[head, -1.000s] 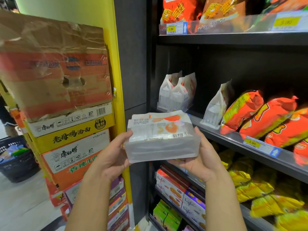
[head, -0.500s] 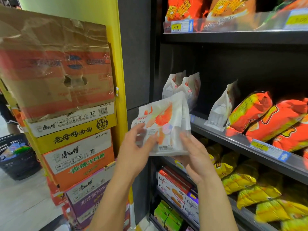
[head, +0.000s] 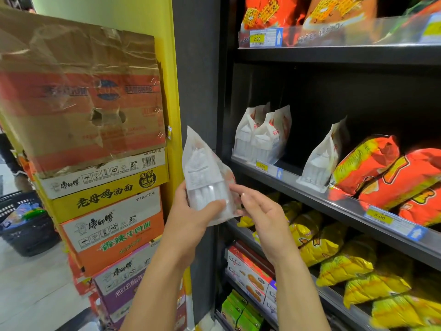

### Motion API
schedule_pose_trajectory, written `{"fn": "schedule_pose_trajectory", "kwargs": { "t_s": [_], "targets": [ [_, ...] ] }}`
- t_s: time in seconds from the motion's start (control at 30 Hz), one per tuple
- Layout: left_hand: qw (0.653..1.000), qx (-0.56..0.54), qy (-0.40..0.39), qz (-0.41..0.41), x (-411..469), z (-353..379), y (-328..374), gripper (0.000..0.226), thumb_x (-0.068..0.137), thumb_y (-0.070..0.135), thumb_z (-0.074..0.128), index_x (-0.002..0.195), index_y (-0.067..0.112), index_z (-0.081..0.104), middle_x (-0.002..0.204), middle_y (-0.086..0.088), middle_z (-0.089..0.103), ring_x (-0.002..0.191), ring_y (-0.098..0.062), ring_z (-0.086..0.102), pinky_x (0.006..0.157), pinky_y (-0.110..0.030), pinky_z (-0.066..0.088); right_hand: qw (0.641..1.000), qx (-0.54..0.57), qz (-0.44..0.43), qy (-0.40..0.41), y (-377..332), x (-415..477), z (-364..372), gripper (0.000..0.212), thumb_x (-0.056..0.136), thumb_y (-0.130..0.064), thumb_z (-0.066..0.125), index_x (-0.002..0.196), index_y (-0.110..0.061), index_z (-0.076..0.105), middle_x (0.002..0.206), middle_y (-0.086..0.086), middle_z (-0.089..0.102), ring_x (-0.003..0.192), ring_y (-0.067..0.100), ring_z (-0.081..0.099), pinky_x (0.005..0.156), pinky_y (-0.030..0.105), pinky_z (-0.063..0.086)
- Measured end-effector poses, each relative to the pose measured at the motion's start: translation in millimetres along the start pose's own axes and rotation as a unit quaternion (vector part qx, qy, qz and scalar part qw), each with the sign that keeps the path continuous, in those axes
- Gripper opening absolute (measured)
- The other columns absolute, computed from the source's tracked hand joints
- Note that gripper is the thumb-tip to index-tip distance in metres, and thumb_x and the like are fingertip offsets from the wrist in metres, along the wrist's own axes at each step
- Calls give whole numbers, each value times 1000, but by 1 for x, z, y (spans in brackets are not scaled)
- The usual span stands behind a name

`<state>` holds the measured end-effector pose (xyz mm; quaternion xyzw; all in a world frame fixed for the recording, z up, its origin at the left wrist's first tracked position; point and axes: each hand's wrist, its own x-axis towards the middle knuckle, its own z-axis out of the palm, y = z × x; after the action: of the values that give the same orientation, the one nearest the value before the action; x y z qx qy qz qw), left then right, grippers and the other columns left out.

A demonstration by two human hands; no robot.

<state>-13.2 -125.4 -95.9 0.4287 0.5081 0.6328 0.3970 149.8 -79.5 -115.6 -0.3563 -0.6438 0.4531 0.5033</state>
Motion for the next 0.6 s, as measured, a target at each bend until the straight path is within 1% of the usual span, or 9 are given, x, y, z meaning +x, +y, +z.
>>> {"fn": "schedule_pose_trajectory", "kwargs": {
  "t_s": [0.07, 0.1, 0.2, 0.27, 0.33, 0.4, 0.5, 0.53, 0.6],
  "targets": [
    [999, -42, -27, -17, 1, -6, 1, 59, 85, 10, 83, 134, 35, 59, 119, 10, 76, 111, -14, 74, 87, -32, 61, 1000, 3, -3, 30, 2, 2, -3, 26, 105, -26, 61, 128, -30, 73, 125, -13, 73, 118, 5, 67, 89, 24, 60],
    [997, -63, -45, -23, 0, -9, 2, 55, 87, 8, 79, 131, 35, 61, 118, 8, 78, 110, -16, 75, 85, -33, 62, 999, -7, 3, 47, 3, 4, -5, 26, 103, -25, 64, 127, -31, 72, 124, -14, 73, 116, 3, 67, 86, 22, 60],
    [985, -139, -90, -51, -1, -19, 6, 58, 83, 2, 75, 132, 30, 62, 121, -2, 78, 109, -23, 76, 84, -35, 65, 994, -34, 49, 94, 8, 8, -16, 35, 97, -35, 72, 132, -35, 67, 125, -17, 71, 116, 0, 64, 86, 20, 56],
    [970, -204, -116, -71, 0, -26, 7, 65, 75, 7, 76, 136, 24, 62, 125, -9, 76, 112, -28, 75, 86, -42, 65, 992, -14, 92, 90, 11, 9, -25, 47, 92, -45, 72, 137, -32, 65, 126, -14, 72, 119, 6, 65, 91, 25, 54],
    [953, -261, -126, -90, 1, -31, 7, 75, 63, 12, 81, 136, 19, 62, 127, -14, 75, 113, -33, 75, 85, -46, 65, 988, 63, 127, 60, 12, 8, -32, 52, 87, -51, 69, 134, -28, 67, 121, -7, 76, 118, 15, 69, 93, 34, 57],
    [942, -295, -121, -106, 2, -32, 5, 81, 56, 17, 85, 134, 17, 64, 127, -18, 74, 114, -36, 74, 85, -52, 65, 974, 156, 160, 36, 8, 5, -34, 51, 88, -48, 65, 132, -23, 69, 121, 2, 77, 117, 22, 71, 95, 44, 60],
    [930, -321, -131, -125, 2, -31, 2, 95, 49, 12, 95, 137, 17, 63, 133, -20, 71, 121, -40, 69, 94, -62, 59, 952, 240, 189, 28, 3, 3, -36, 48, 91, -43, 65, 134, -20, 68, 126, 8, 75, 119, 26, 71, 100, 57, 58],
    [927, -326, -132, -133, 2, -32, 2, 96, 50, 11, 95, 139, 18, 61, 135, -20, 70, 123, -41, 68, 95, -63, 57, 947, 257, 190, 33, 1, 3, -35, 47, 91, -40, 67, 133, -19, 68, 126, 9, 75, 118, 26, 72, 98, 58, 58],
    [926, -323, -126, -150, 1, -31, 4, 84, 59, 10, 87, 139, 19, 61, 131, -18, 72, 119, -39, 71, 92, -63, 58, 943, 262, 195, 61, -4, 2, -35, 38, 93, -35, 68, 127, -19, 69, 120, 8, 77, 110, 23, 75, 86, 50, 63]
  ]
}}
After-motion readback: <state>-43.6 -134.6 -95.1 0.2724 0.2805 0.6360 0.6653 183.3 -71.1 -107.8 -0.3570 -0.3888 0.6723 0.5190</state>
